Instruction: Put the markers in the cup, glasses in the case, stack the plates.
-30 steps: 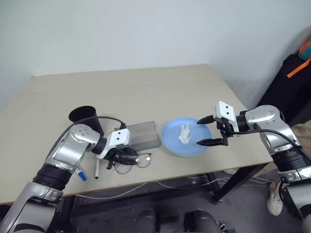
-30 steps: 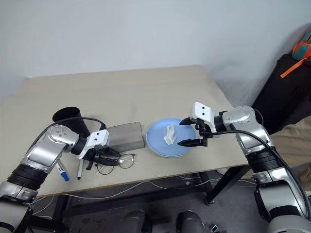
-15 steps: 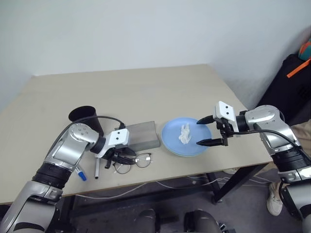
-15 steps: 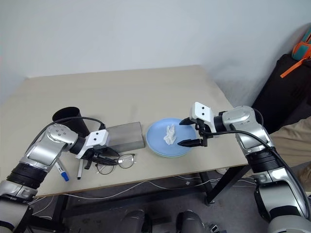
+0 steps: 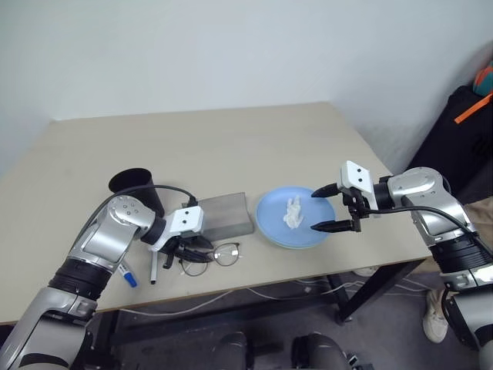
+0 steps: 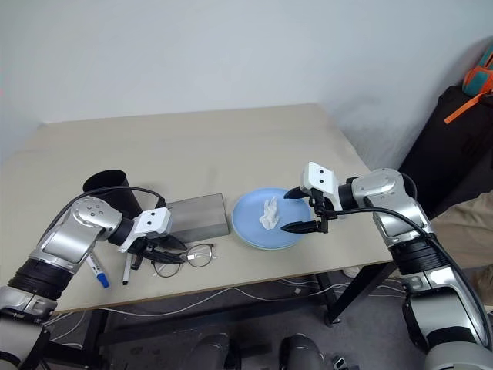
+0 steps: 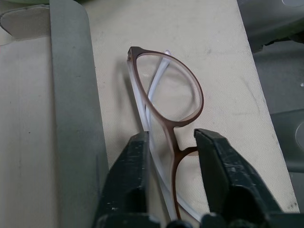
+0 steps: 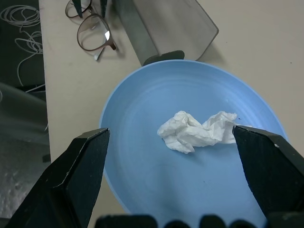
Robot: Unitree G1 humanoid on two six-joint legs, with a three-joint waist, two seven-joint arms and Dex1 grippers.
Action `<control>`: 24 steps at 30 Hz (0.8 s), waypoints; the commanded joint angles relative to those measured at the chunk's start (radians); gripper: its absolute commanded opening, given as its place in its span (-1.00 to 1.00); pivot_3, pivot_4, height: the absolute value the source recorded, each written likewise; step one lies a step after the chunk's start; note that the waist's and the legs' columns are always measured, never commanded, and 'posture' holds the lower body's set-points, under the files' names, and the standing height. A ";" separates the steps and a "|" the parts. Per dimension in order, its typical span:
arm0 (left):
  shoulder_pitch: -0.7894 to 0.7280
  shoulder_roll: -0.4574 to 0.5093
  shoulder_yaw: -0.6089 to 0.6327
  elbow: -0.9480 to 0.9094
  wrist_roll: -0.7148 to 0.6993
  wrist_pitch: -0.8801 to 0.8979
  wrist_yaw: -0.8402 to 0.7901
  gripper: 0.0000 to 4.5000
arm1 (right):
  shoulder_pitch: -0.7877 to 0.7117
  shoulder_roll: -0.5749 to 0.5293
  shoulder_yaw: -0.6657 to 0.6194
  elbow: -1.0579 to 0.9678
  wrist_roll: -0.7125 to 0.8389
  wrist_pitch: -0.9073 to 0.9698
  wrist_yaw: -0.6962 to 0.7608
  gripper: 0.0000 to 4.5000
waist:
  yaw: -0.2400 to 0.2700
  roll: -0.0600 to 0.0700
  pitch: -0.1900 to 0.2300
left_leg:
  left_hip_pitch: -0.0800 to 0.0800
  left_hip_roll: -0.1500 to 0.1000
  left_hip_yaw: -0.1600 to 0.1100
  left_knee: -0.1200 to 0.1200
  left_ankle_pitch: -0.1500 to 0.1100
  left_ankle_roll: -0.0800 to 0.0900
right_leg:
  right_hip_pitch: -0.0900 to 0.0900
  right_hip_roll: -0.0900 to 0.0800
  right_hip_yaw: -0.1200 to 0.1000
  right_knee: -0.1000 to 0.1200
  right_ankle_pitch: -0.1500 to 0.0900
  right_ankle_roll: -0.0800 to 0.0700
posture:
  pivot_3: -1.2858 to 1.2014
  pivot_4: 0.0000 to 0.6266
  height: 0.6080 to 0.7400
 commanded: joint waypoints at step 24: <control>-0.144 0.003 0.070 -0.131 -0.145 0.160 -0.068 -1.00 | -0.016 0.004 -0.015 -0.008 0.011 -0.013 0.002 1.00 | 0.000 0.000 0.000 | 0.000 0.000 -0.001 0.001 0.000 0.000 | 0.001 0.000 0.000 0.001 0.000 0.000 | 0.03 -1.00 0.41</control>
